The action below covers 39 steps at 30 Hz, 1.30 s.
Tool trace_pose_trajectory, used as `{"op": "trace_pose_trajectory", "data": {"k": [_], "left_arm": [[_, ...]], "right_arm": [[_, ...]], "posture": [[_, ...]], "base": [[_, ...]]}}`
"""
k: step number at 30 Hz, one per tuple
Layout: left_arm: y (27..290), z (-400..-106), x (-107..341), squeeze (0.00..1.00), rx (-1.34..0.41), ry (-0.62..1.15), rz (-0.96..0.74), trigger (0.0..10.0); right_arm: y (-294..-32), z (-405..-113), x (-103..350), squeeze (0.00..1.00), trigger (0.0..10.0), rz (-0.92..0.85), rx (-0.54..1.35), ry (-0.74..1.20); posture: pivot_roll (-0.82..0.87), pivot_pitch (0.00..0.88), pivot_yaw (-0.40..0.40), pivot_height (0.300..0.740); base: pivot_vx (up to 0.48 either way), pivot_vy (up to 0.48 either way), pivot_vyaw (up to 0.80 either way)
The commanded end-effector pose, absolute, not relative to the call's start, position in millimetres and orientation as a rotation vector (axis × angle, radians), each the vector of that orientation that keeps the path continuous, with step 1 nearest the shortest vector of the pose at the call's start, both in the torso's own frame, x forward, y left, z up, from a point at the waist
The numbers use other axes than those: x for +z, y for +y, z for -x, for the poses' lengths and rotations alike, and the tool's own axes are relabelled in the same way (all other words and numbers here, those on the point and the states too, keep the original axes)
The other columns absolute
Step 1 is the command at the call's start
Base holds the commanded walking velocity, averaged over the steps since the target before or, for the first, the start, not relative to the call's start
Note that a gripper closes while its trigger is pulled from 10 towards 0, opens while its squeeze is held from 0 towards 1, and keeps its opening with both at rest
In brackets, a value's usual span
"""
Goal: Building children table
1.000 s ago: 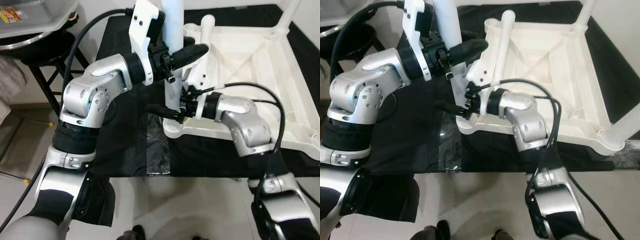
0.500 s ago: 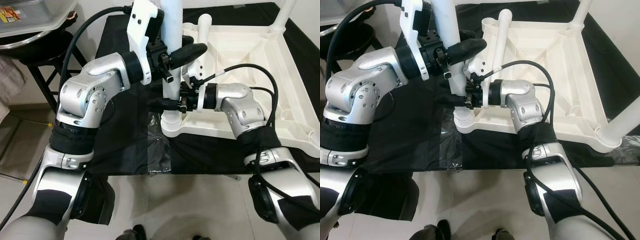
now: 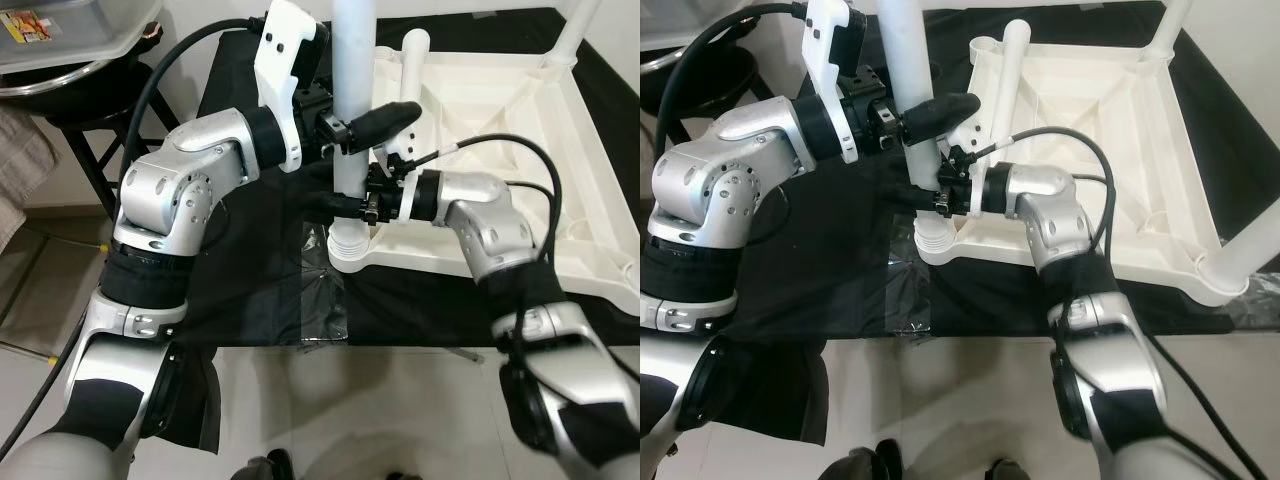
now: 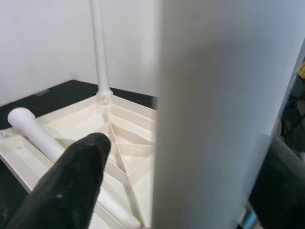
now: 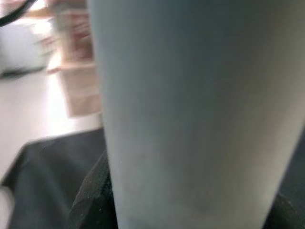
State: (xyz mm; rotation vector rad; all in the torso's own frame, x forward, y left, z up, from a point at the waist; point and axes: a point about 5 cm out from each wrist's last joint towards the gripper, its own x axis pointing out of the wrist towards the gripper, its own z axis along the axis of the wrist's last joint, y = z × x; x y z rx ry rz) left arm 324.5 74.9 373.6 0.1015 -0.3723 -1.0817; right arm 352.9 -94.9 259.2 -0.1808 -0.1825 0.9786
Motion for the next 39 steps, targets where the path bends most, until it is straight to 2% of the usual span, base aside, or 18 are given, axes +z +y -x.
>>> {"op": "trace_pose_trajectory", "data": {"k": [1, 2, 3, 4, 6, 9, 11, 16, 17, 23, 24, 30, 33, 35, 36, 37, 38, 39], "left_arm": [[84, -325, 374, 0.0, -1.048, -0.363, -0.107, 10.0], [88, -325, 375, 0.0, -1.033, -0.359, -0.099, 10.0], [88, -325, 375, 0.0, -1.033, -0.359, -0.099, 10.0], [90, -326, 375, 0.0, -1.026, -0.357, -0.095, 10.0], [92, -327, 374, 0.0, -1.018, -0.353, -0.096, 10.0], [102, -326, 365, 0.0, -0.994, -0.329, -0.114, 10.0], [103, -326, 363, 0.0, -0.988, -0.324, -0.118, 10.0], [106, -323, 363, 0.0, -0.983, -0.33, -0.106, 10.0], [108, -322, 361, 0.0, -0.994, -0.327, -0.095, 10.0], [113, -313, 357, 0.0, -1.06, -0.32, -0.062, 10.0], [118, -307, 352, 0.0, -1.083, -0.317, -0.062, 10.0], [151, -298, 333, 0.0, -1.003, -0.281, -0.042, 10.0], [156, -297, 331, 0.0, -0.981, -0.278, -0.037, 10.0], [166, -296, 324, 0.0, -0.919, -0.267, -0.014, 10.0], [170, -295, 320, 0.0, -0.894, -0.26, -0.005, 10.0], [170, -295, 320, 0.0, -0.894, -0.26, -0.005, 10.0], [174, -294, 312, 0.0, -0.847, -0.248, 0.011, 10.0], [174, -294, 312, 0.0, -0.847, -0.248, 0.011, 10.0]], "right_arm": [[-80, -328, 191, 0.0, 0.0, 0.124, 0.569, 0.056], [-87, -312, 176, 0.0, 0.0, 0.112, 0.343, 0.086], [-87, -312, 176, 0.0, 0.0, 0.112, 0.343, 0.086], [-93, -303, 168, 0.0, 0.0, 0.115, 0.222, 0.097], [-91, -300, 167, 0.0, 0.0, 0.109, 0.215, 0.089], [-71, -330, 188, 0.0, 0.0, 0.044, 0.288, 0.028], [-68, -335, 196, 0.0, 0.0, 0.033, 0.285, 0.012], [-68, -331, 204, 0.0, 0.0, 0.022, 0.231, 0.015], [-68, -329, 204, 0.0, 10.0, 0.036, 0.211, 0.023], [-75, -329, 205, 0.01, 10.0, 0.063, 0.194, 0.022], [-77, -331, 208, 1.0, 10.0, 0.054, 0.215, 0.005], [-77, -336, 227, 1.0, 10.0, 0.0, 0.38, -0.088], [-77, -336, 230, 1.0, 10.0, -0.015, 0.411, -0.101], [-74, -334, 243, 1.0, 10.0, -0.018, 0.581, -0.148], [-73, -333, 248, 0.48, 10.0, -0.015, 0.681, -0.154], [-73, -333, 248, 0.48, 10.0, -0.015, 0.681, -0.154], [-78, -335, 255, 0.0, 10.0, 0.028, 0.794, -0.165], [-78, -335, 255, 0.0, 10.0, 0.028, 0.794, -0.165]], "posture": [[0.1, 0.263, 0.022, 0.74], [0.1, 0.262, 0.024, 0.74], [0.1, 0.262, 0.024, 0.74], [0.1, 0.262, 0.024, 0.74], [0.11, 0.268, 0.033, 0.74], [0.09, 0.234, 0.04, 0.74], [0.09, 0.234, 0.04, 0.74], [0.09, 0.228, 0.042, 0.74], [0.08, 0.226, 0.044, 0.74], [0.07, 0.223, 0.044, 0.74], [0.07, 0.222, 0.045, 0.74], [0.07, 0.224, 0.037, 0.74], [0.07, 0.223, 0.036, 0.74], [0.07, 0.226, 0.027, 0.74], [0.07, 0.226, 0.026, 0.74], [0.07, 0.226, 0.026, 0.74], [0.07, 0.226, 0.021, 0.74], [0.07, 0.226, 0.021, 0.74]], "base": [[0.0, 0.0, 0.0], [0.0, 0.0, 0.0], [0.0, 0.0, 0.0], [0.0, 0.0, 0.0], [0.0, 0.0, 0.0], [0.0, 0.0, 0.0], [0.0, 0.0, 0.0], [0.0, 0.0, 0.0], [0.0, 0.0, 0.0], [0.0, 0.0, 0.0], [0.0, 0.0, 0.0], [0.0, 0.0, 0.0], [0.0, 0.0, 0.0], [0.0, 0.0, 0.0], [0.0, 0.0, 0.0], [0.0, 0.0, 0.0], [0.0, 0.0, 0.0], [0.0, 0.0, 0.0]]}}
